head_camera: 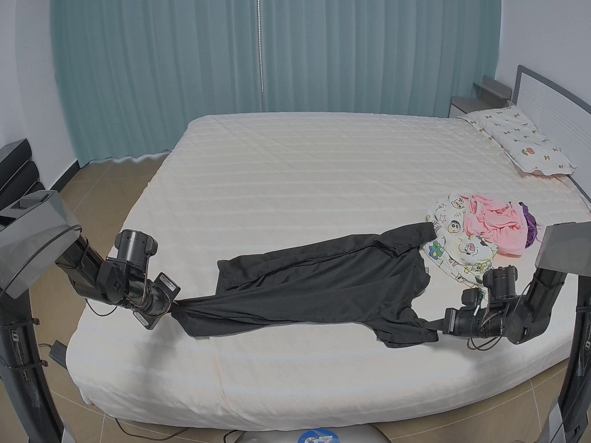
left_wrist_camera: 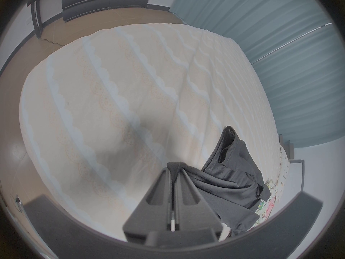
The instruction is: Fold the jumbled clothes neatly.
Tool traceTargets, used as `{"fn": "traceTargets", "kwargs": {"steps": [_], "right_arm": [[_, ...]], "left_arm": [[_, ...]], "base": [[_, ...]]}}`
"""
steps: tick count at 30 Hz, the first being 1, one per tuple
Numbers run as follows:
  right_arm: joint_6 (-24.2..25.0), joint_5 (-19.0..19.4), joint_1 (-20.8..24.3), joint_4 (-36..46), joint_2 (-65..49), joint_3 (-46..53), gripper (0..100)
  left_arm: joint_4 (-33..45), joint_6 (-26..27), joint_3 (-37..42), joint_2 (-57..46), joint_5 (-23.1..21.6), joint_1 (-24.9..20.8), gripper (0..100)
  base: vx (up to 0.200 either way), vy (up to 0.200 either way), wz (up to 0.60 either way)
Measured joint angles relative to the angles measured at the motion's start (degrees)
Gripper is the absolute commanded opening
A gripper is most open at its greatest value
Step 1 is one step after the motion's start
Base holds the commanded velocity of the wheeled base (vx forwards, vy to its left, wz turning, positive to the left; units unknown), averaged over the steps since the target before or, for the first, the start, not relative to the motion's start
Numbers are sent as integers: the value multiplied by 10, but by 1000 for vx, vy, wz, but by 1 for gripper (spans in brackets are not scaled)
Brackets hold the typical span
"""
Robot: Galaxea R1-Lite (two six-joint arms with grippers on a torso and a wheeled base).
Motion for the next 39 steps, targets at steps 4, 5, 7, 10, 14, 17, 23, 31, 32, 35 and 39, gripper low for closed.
{"fn": "traceTargets", "kwargs": {"steps": [4, 5, 7, 10, 14, 17, 23, 31, 32, 35, 39], "right_arm": [[-2, 3, -15, 7, -39, 43, 0], [-2, 3, -18, 12, -50, 53, 0], [-4, 4, -23, 23, -71, 72, 0], [-14, 4, -26, 55, -106, 105, 0], [-63, 4, -32, 99, -142, 135, 0], [-118, 4, -43, 157, -161, 149, 0], [-204, 0, -69, 256, -185, 159, 100], [-202, 3, -89, 276, -186, 109, 100], [-190, 3, -89, 276, -183, 97, 100], [-147, 0, -84, 276, -168, 63, 100], [-91, -11, -65, 274, -140, 10, 100]], "left_arm": [[2, 7, 9, -9, 0, -1, 0], [3, 11, 12, -11, 0, -2, 0], [6, 24, 20, -17, 0, -3, 0], [28, 53, 34, -30, 0, -8, 0], [82, 78, 45, -49, 0, -20, 0], [135, 101, 49, -63, 1, -31, 0], [180, 144, 62, -79, 1, -54, 0], [191, 163, 82, -85, 1, -75, 0], [191, 163, 83, -85, 1, -76, 0], [190, 164, 83, -84, 1, -78, 0], [188, 164, 82, -83, 0, -78, 0]], "base": [[0, 0, 0], [0, 0, 0], [0, 0, 0], [0, 0, 0], [0, 0, 0], [0, 0, 0], [0, 0, 0], [0, 0, 0], [0, 0, 0], [0, 0, 0], [0, 0, 0]]}}
